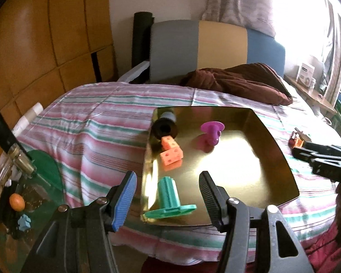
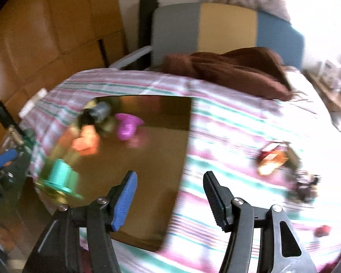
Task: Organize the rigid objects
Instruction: 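Move both tools back toward the remaining toys on the bedspread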
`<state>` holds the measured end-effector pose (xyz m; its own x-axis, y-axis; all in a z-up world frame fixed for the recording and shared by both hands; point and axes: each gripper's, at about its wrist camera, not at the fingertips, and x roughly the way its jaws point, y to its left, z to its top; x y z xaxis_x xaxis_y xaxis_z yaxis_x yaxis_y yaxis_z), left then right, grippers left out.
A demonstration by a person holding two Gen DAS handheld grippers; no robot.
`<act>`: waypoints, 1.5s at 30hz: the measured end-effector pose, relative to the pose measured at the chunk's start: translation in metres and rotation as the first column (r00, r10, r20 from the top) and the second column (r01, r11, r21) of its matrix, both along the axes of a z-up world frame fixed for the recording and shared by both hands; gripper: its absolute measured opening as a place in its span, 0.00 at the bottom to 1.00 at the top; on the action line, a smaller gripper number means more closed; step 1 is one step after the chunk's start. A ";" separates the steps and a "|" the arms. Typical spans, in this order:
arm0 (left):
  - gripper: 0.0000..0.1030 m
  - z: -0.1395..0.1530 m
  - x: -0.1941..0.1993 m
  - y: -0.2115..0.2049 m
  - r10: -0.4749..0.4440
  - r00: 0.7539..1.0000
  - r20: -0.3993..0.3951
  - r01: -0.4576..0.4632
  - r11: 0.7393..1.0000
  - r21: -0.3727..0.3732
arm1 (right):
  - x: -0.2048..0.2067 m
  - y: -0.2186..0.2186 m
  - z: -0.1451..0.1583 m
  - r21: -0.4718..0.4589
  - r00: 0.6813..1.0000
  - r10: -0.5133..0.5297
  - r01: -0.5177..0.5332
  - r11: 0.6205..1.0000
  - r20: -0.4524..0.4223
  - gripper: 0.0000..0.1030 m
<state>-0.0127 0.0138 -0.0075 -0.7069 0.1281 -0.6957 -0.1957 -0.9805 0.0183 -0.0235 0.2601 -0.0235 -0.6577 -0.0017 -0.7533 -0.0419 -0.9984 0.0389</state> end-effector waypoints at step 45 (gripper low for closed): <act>0.56 -0.023 -0.021 0.289 -0.532 0.817 0.225 0.536 0.843 0.048 | 0.106 0.299 -0.043 -0.271 0.646 -0.750 0.754 0.598 0.140 0.74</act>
